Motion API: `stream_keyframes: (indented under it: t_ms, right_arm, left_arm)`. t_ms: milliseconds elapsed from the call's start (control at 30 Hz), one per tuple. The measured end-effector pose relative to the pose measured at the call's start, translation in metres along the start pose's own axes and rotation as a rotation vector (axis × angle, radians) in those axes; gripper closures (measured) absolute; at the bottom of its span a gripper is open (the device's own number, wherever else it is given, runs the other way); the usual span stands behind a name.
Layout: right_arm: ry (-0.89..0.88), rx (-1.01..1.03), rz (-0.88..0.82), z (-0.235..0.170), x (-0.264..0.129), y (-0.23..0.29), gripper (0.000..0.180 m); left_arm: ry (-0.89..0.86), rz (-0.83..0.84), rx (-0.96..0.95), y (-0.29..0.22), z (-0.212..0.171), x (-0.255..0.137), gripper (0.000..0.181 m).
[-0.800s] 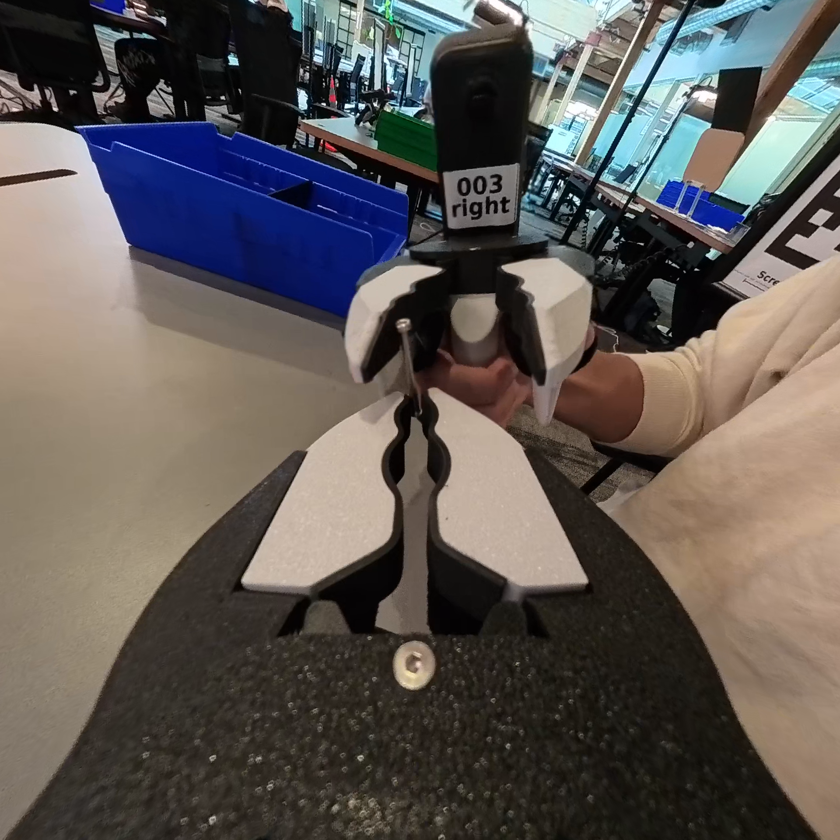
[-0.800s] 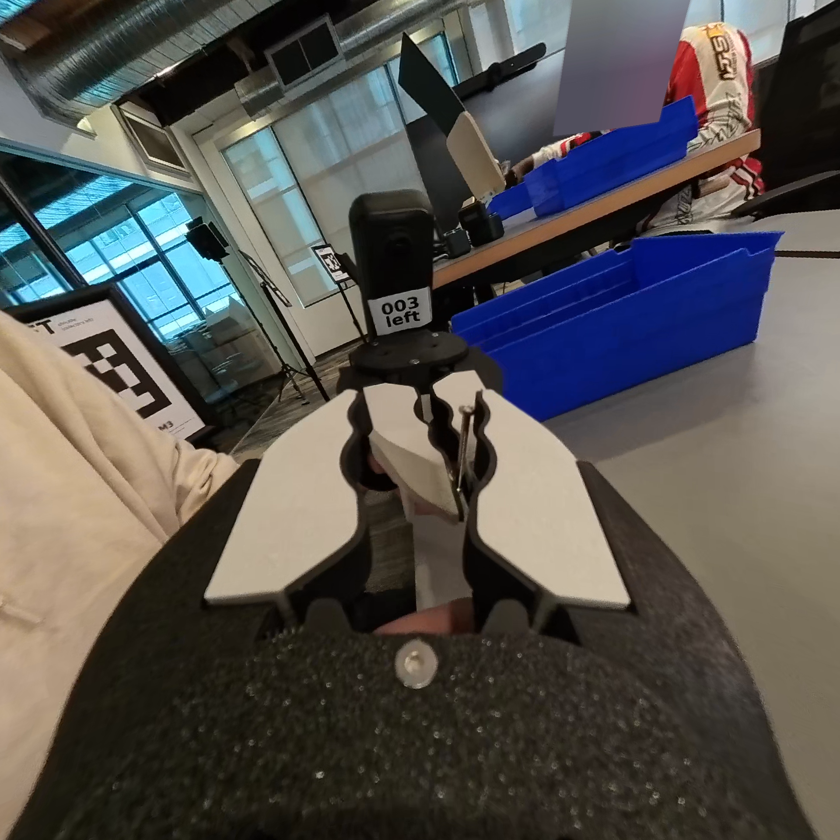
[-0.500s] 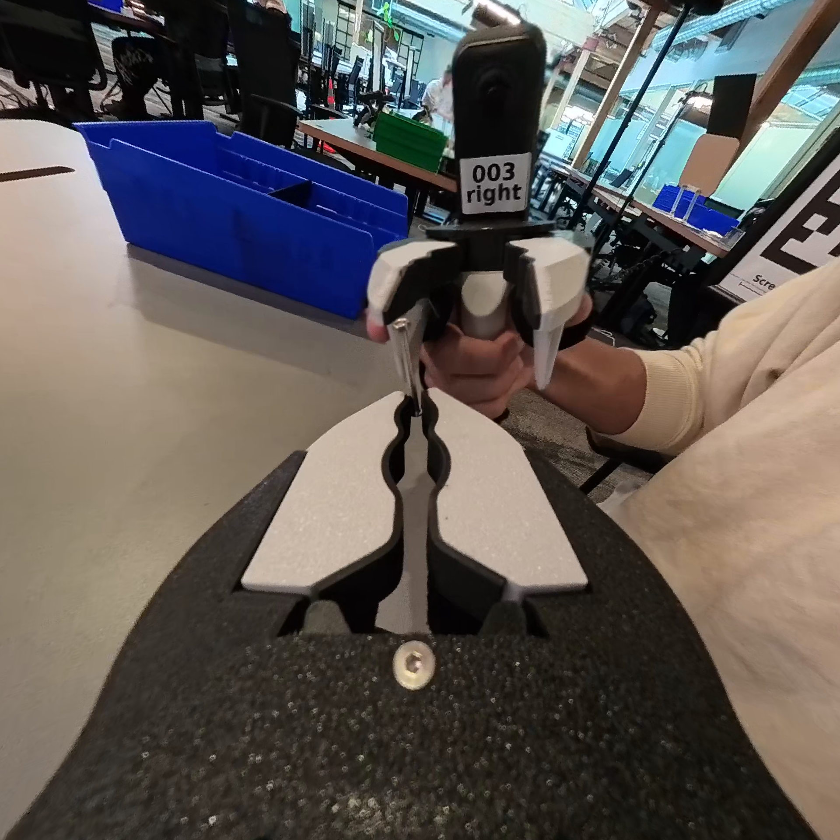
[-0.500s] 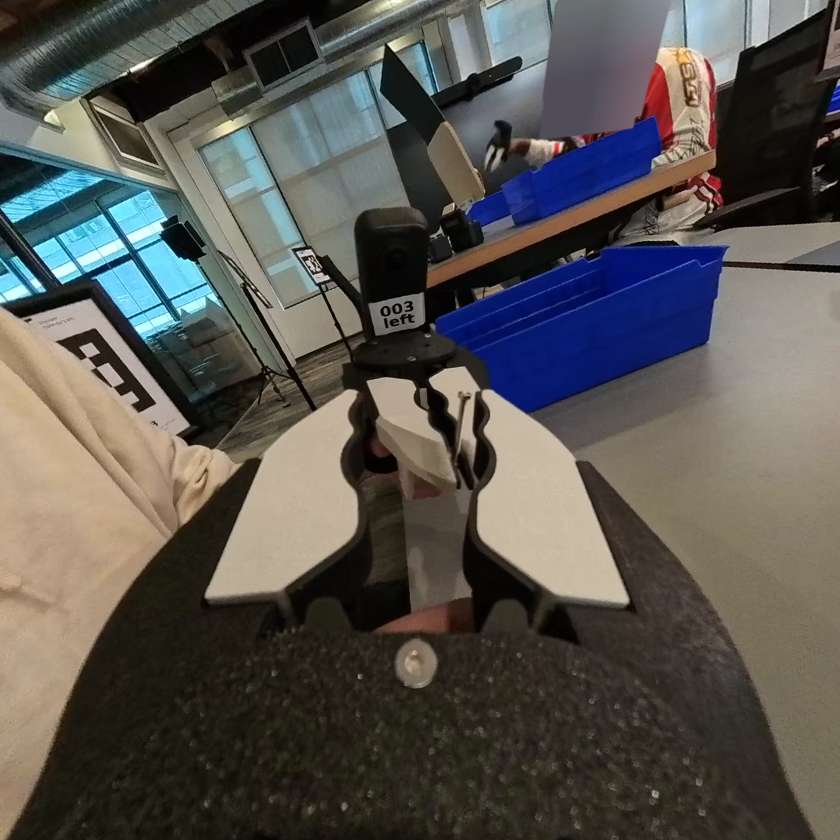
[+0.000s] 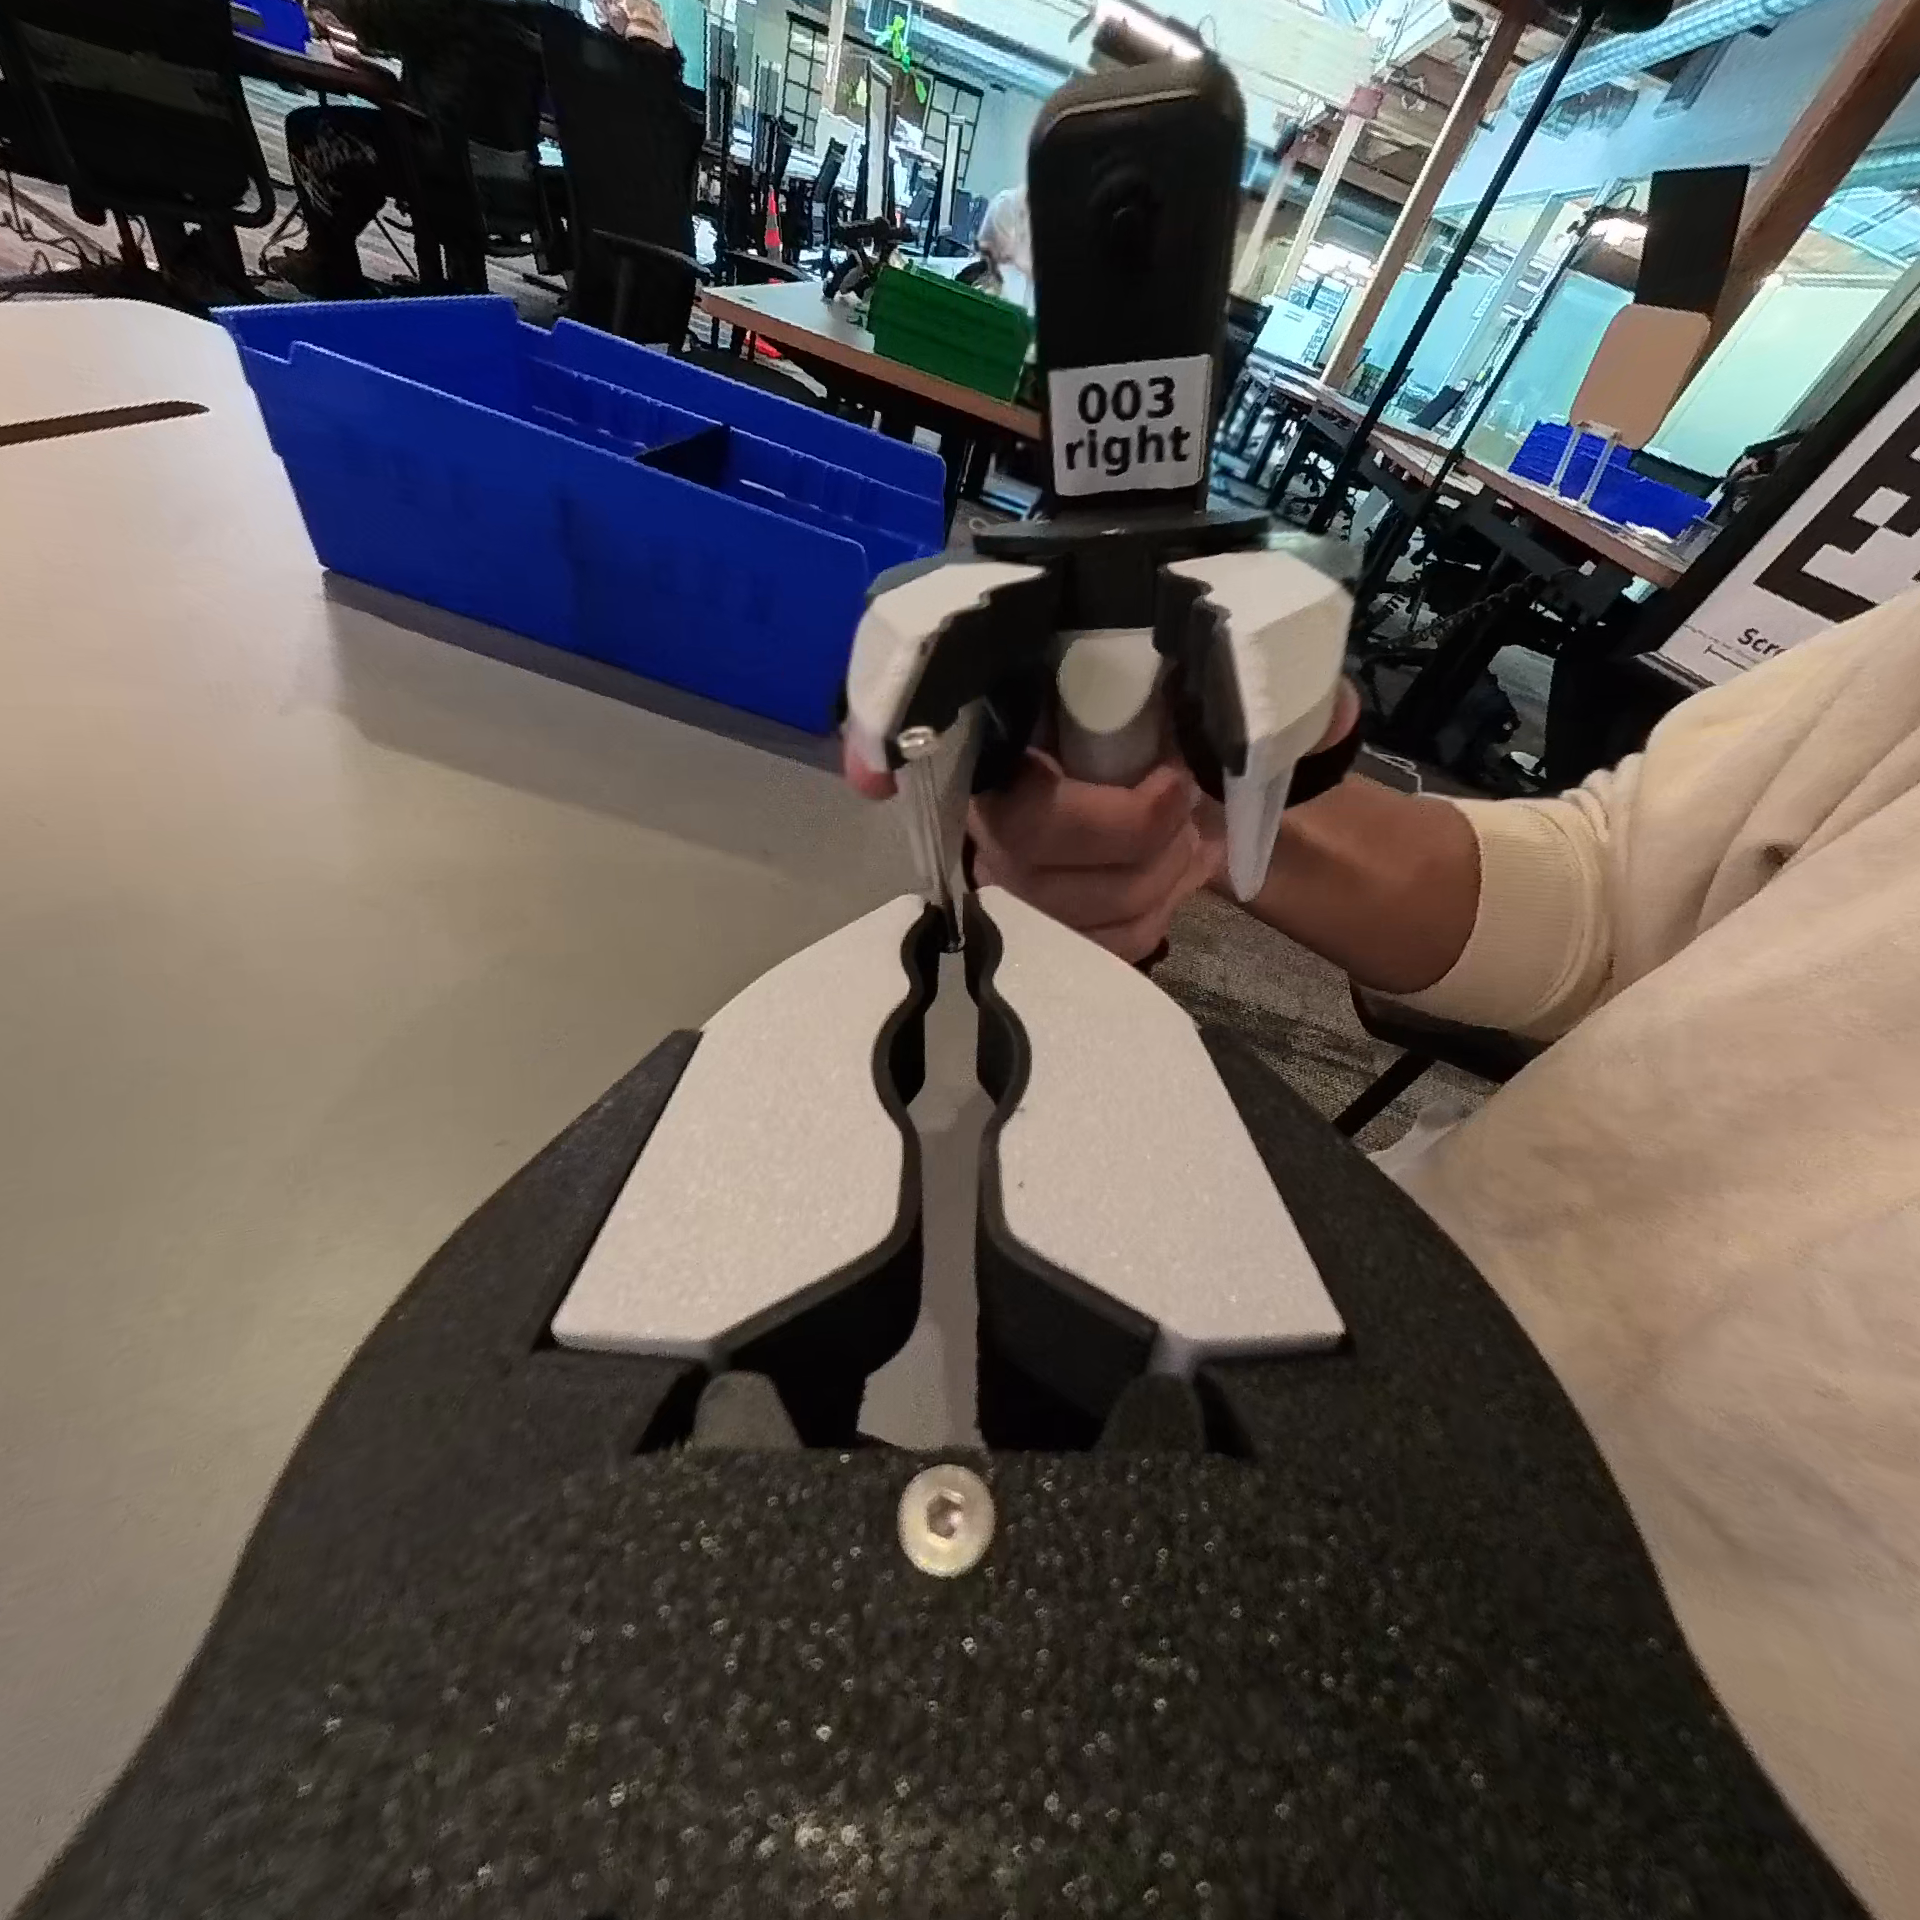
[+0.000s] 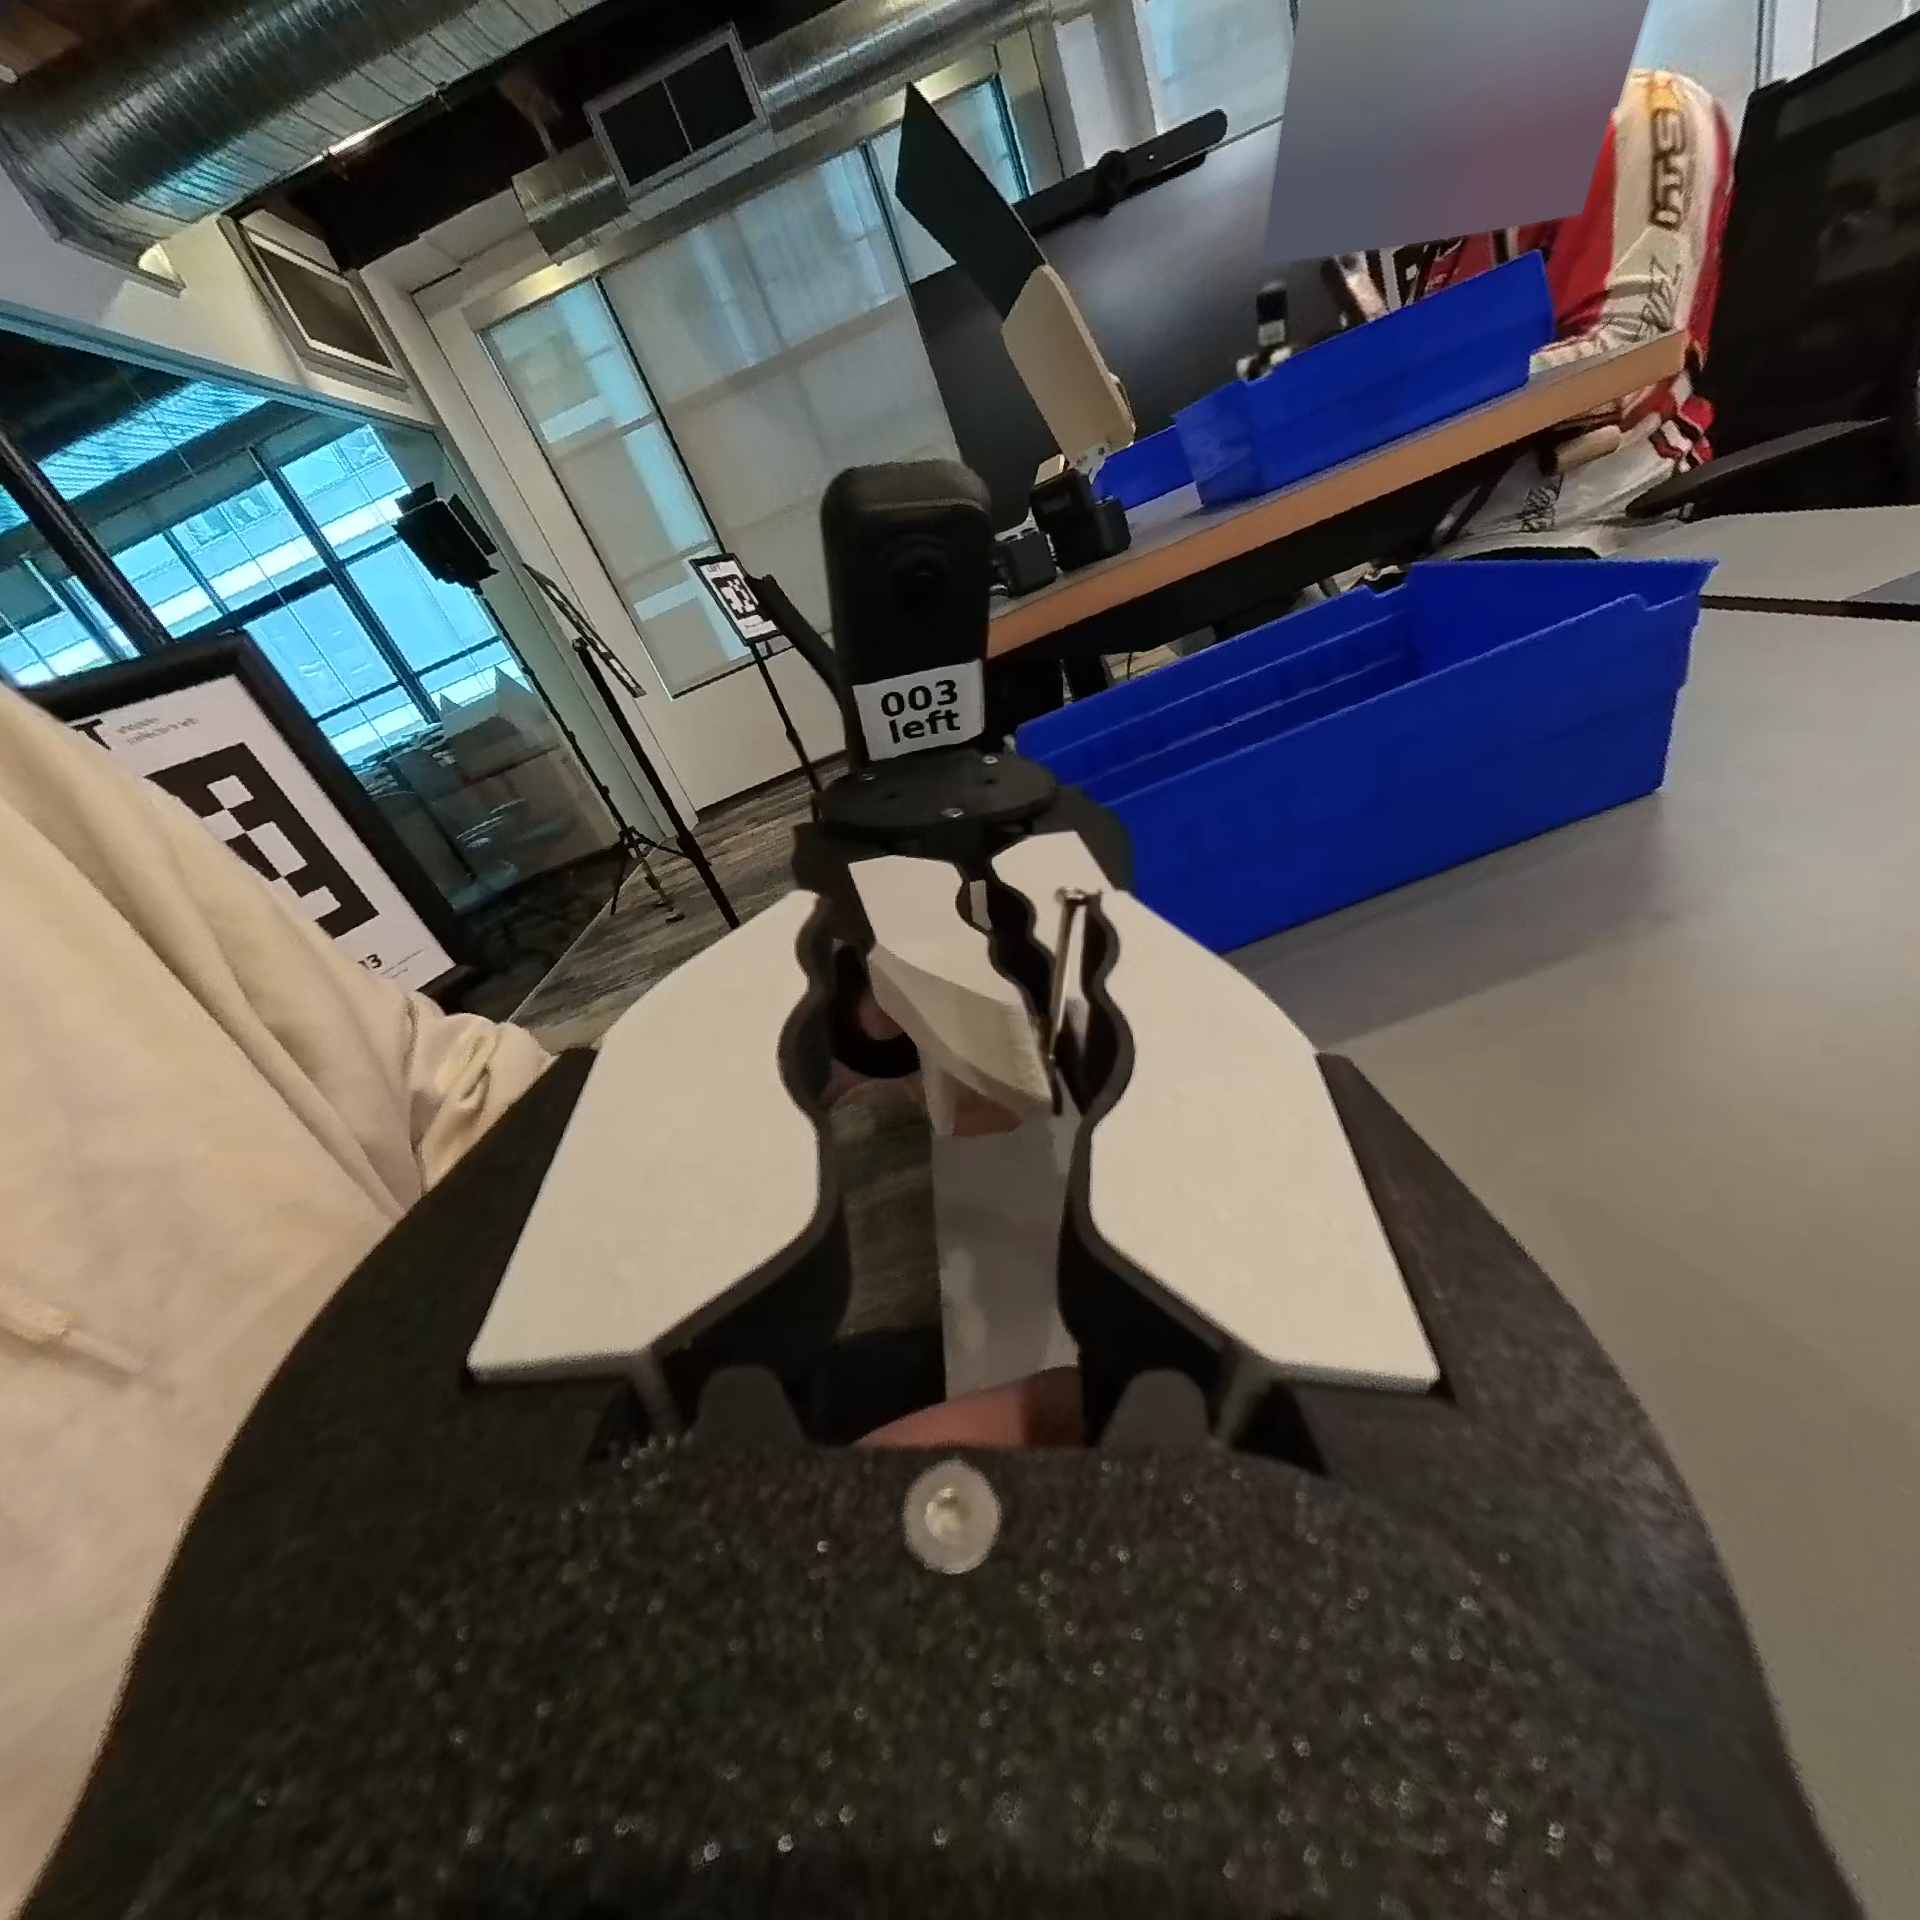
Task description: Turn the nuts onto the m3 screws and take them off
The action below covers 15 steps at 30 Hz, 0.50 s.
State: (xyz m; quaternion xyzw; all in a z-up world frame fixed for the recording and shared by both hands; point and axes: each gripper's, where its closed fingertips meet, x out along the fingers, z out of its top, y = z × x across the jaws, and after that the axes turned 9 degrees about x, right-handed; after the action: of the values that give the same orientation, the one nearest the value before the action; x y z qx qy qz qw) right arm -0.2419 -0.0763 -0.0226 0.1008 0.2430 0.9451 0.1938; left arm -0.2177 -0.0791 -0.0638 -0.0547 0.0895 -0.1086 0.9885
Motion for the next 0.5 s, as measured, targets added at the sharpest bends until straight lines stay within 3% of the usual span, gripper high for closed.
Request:
stream_keyframes:
  t_ms: [267,500]
  right_arm:
    - [0.006,0.024,-0.007,-0.003,0.015,-0.011,0.135]
    - [-0.016,-0.012,-0.084,0.008,-0.004,-0.016,0.155]
  left_arm:
    - [0.005,0.003,0.011,-0.002,0.001,0.001,0.177]
    - [-0.002,0.002,0.009,-0.001,0.002,0.000,0.177]
